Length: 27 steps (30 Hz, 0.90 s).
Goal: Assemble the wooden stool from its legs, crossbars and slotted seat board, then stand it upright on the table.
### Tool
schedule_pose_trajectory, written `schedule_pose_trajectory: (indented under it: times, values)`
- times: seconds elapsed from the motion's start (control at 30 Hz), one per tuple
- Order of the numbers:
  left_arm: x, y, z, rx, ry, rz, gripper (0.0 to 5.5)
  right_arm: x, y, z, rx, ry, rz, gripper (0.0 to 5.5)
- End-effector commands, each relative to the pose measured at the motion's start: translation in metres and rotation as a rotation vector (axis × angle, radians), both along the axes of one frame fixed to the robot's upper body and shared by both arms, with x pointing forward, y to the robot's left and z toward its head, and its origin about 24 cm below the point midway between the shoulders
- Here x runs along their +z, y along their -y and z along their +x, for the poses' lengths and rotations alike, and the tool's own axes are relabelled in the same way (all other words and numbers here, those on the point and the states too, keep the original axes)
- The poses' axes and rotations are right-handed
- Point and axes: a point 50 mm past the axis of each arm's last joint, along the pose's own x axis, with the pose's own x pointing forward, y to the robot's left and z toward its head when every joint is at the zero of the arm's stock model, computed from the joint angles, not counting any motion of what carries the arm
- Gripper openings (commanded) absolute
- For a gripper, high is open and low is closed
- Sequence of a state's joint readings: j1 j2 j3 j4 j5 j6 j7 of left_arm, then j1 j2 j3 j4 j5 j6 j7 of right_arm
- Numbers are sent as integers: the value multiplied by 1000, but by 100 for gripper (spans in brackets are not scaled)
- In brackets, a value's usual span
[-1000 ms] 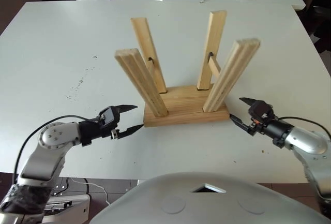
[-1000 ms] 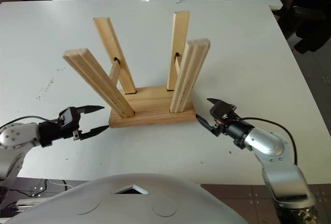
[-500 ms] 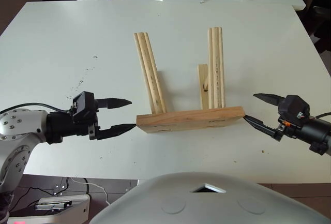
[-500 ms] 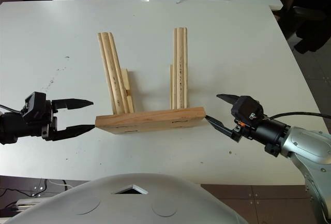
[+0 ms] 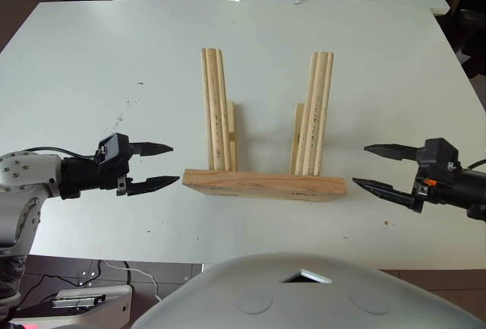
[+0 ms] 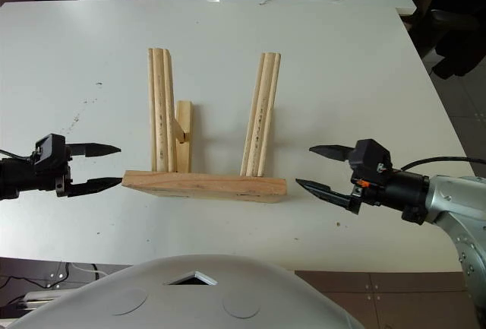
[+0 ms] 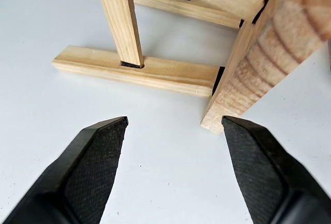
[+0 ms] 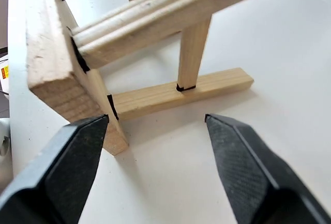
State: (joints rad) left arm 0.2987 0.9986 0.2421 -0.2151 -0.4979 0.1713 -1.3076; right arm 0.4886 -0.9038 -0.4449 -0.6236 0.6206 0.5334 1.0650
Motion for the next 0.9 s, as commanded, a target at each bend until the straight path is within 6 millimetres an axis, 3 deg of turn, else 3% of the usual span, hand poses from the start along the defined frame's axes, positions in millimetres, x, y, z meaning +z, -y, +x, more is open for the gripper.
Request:
schedule_pose_trajectory:
  times: [0.03,0.2,0.3,0.67,0.9]
  values:
    - [-31,-3,-6,0,-15,43,339,-33,15,-5,-28,-91,-28,349]
    - [-66,17,-10,-28,-18,16,339,-60,-23,-10,141,-82,-51,349]
    - [-76,30,-9,-57,9,-6,339,-74,-35,-17,215,-72,-96,349]
    - [-80,50,4,-126,72,-59,339,-89,-41,-10,208,-24,-125,349]
    - [-79,44,-4,-158,38,-68,237,-91,-44,-13,224,-46,-92,256]
